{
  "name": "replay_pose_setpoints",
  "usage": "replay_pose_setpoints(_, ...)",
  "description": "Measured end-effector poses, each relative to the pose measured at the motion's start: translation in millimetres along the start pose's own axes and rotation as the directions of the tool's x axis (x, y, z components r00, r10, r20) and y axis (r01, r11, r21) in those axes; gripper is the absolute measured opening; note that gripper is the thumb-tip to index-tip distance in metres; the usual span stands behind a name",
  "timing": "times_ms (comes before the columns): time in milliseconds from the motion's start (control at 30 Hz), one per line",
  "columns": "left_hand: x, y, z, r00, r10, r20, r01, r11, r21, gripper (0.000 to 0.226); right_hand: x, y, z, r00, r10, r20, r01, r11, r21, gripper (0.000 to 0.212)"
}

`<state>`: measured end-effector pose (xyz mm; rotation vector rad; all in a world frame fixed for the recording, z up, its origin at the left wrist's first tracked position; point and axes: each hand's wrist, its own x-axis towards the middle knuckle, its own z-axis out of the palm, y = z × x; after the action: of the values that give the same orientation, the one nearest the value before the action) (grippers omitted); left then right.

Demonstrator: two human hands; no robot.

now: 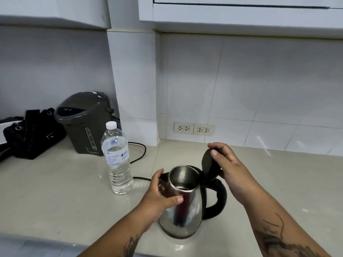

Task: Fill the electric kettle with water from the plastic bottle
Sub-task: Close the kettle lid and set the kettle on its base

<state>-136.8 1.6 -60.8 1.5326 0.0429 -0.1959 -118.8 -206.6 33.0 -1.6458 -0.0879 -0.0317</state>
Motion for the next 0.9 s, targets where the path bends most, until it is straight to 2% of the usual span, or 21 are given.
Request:
replay_pose_setpoints(200,7,-8,-5,1.000,0.012,-0.010,-0.012,0.999,0.051,0.093,19,1,39,0.993,-0.028,0.112,0.045,0.987,-0.154,0.026)
replay_pose_setpoints(300,8,-11,-6,1.000,0.023,-0.011,-0.022,0.997,0.077,0.092,26,12,50,0.986,-0.075,0.150,0.116,0.950,-0.289,0.033)
replay_pose_setpoints(400,9,-14,-8,1.000,0.025,-0.005,-0.025,0.996,0.091,0.094,32,22,59,0.979,-0.103,0.175,0.172,0.879,-0.446,0.037)
replay_pose_setpoints(533,8,-15,-9,1.000,0.028,-0.002,-0.028,0.996,0.086,0.095,32,29,65,0.989,-0.058,0.137,0.128,0.800,-0.586,0.042)
replay_pose_setpoints(700,10,-19,-10,0.999,0.042,-0.002,-0.041,0.995,0.091,0.096,26,31,72,0.996,0.027,0.084,0.056,0.541,-0.839,0.053)
replay_pose_setpoints(900,12,-21,-10,0.999,0.054,-0.003,-0.054,0.993,0.102,0.094,30,35,73,0.997,0.009,0.078,0.063,0.499,-0.864,0.053)
